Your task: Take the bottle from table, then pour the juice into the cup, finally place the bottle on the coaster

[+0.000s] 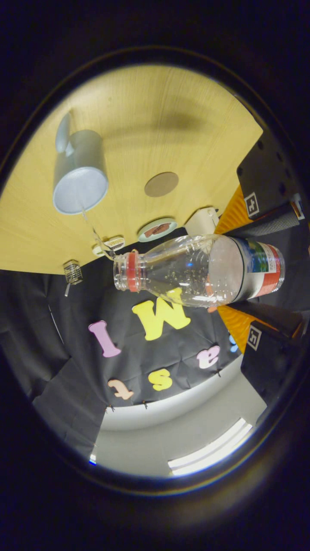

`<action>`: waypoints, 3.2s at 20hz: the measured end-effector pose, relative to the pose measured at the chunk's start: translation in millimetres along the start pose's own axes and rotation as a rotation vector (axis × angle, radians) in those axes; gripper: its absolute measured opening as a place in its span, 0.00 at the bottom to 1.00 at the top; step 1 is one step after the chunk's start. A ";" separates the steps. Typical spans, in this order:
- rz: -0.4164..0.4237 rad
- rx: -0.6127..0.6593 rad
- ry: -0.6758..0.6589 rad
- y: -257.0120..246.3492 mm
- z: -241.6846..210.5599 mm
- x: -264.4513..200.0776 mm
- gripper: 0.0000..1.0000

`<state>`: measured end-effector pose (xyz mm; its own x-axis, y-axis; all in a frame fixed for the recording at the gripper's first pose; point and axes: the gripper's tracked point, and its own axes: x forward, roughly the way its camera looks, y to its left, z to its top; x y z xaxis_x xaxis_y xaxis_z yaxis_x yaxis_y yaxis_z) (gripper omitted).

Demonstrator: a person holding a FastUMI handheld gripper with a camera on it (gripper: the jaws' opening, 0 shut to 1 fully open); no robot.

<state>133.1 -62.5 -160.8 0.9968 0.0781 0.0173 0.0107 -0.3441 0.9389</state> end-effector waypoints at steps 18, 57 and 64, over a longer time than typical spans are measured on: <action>0.018 0.128 0.010 20.2 -5.7 -3.0 0.76; 0.024 0.146 -0.001 37.9 12.8 -8.3 0.76; 0.020 -0.065 -0.007 31.3 -3.3 -6.0 0.76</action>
<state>127.2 -70.6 -130.4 0.9973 0.0649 0.0344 -0.0146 -0.2844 0.9586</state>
